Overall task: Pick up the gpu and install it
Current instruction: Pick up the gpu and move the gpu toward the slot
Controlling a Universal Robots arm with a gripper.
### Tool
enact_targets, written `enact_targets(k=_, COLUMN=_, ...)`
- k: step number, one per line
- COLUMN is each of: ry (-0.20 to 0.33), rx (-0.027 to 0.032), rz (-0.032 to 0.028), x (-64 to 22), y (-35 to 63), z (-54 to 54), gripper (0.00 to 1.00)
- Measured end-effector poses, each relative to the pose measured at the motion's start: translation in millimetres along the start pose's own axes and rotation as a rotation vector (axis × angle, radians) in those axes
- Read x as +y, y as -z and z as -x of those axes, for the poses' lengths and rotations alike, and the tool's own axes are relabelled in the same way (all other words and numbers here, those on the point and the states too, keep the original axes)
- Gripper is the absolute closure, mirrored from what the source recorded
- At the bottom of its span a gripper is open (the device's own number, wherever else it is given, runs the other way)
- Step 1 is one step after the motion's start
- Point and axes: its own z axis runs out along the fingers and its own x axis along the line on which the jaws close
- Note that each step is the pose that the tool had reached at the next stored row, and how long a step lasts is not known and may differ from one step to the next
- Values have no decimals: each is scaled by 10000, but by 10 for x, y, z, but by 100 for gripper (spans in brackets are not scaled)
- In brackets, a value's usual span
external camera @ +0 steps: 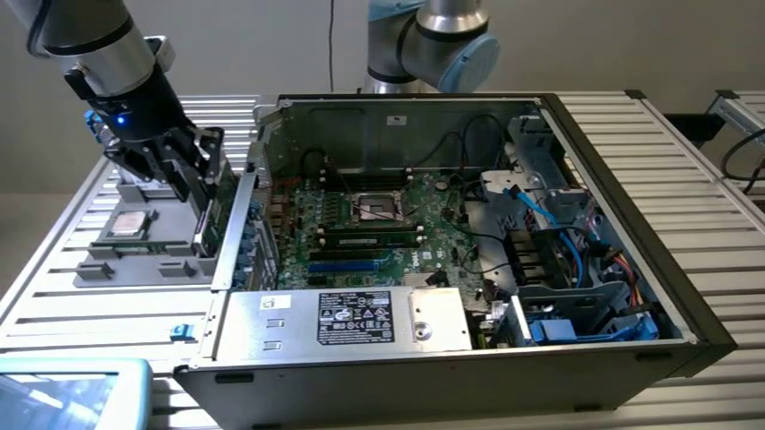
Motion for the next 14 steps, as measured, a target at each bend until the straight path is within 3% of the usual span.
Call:
enact_targets(k=2, ry=-4, rx=1, rz=38, x=-5, y=-35, z=-4, gripper=56)
enact_targets(k=10, ry=-3, rx=-8, rz=47, x=-21, y=-178, z=-18, gripper=56)
enact_targets(k=14, ry=-8, rx=-7, rz=74, x=-21, y=-190, z=-18, gripper=56)
